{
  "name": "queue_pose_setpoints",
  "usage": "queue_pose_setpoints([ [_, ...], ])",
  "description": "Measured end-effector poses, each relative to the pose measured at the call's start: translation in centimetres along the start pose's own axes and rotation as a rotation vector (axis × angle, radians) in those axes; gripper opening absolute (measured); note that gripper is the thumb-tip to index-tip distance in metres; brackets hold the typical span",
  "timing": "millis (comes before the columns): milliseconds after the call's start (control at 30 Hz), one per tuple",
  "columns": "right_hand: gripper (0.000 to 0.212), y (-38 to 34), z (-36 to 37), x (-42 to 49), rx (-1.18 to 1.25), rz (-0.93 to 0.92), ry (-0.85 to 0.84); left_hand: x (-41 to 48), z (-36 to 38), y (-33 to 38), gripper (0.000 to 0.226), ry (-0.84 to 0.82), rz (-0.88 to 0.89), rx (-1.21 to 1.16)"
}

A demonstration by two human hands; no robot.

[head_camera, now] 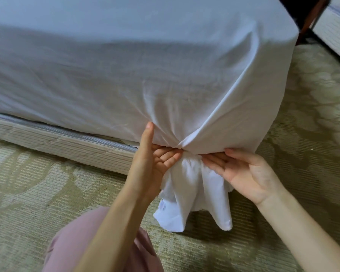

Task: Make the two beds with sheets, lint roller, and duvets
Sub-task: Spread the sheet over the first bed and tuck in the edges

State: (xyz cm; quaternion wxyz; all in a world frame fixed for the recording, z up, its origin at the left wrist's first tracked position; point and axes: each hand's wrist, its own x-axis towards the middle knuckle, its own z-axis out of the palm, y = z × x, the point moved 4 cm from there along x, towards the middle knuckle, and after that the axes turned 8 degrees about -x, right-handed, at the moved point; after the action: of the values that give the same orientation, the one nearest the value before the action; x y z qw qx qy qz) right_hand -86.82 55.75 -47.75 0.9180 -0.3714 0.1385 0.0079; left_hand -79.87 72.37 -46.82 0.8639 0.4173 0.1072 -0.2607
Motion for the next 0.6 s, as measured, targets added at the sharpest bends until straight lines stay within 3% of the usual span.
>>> queue_pose_setpoints([
  [133,0.075,-0.2,0.8,1.8,0.03,-0.048,-0.118,0.7,0.9,-0.2,0.057,-0.044,0.097,0.032],
  [300,0.068,-2.5,3.0,2.9,0.044,-0.233,-0.193,2.6,0.2,2.1,0.096,0.087,0.453,0.315],
  [400,0.063,-3.5,3.5,3.4,-0.036,-0.338,-0.193,2.7,-0.7,3.6,0.068,0.032,0.544,0.549],
  [467,0.062,-3.5,3.5,3.8,-0.055,-0.335,-0.169,1.7,-1.3,3.2,0.06,-0.204,0.563,0.908],
  [500,0.063,-3.5,3.4,4.0,-0.049,-0.326,-0.167,0.8,-1.1,2.5,0.062,-0.331,0.579,1.207],
  [567,0.06,-3.7,3.5,4.1,-0.065,-0.341,-0.172,1.6,-1.2,1.0,0.072,-0.385,0.688,1.759],
  [600,0.057,-3.9,3.7,4.0,-0.08,-0.362,-0.185,3.4,-1.2,1.0,0.074,-0.34,0.644,1.885],
])
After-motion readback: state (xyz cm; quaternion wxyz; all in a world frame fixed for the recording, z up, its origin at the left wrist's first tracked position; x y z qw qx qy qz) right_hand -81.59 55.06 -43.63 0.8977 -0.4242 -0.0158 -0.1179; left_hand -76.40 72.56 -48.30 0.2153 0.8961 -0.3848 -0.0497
